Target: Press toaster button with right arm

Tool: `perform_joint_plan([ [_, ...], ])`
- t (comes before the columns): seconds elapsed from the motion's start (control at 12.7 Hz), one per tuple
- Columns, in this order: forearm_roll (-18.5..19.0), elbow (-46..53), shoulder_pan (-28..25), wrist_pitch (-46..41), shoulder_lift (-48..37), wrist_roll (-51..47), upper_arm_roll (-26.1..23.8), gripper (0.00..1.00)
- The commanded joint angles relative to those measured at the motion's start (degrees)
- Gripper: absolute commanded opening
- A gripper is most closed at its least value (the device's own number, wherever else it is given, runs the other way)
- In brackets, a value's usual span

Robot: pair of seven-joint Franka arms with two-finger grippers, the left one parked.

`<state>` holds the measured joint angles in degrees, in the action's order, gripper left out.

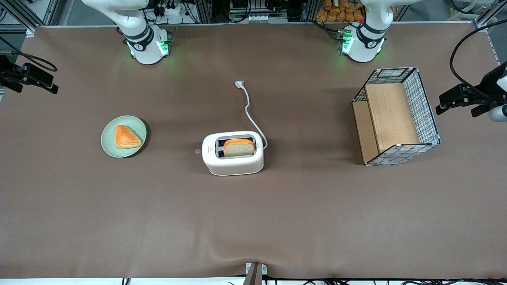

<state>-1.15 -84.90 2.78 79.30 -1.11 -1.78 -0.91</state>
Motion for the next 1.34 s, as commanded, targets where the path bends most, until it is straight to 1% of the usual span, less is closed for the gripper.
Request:
perform_joint_plan([
  [0.0, -1.0, 0.7, 0.2, 0.2, -0.1, -0.1, 0.0, 1.0],
  [0.39, -1.0, 0.8, -0.1, 0.3, 0.0, -0.2, 0.0, 1.0],
  [0.63, -2.9, 0.9, 0.3, 0.4, 0.1, -0.1, 0.1, 1.0],
  [1.26, -2.9, 1.5, 0.4, 0.5, 1.8, 0.6, 0.1, 1.0],
])
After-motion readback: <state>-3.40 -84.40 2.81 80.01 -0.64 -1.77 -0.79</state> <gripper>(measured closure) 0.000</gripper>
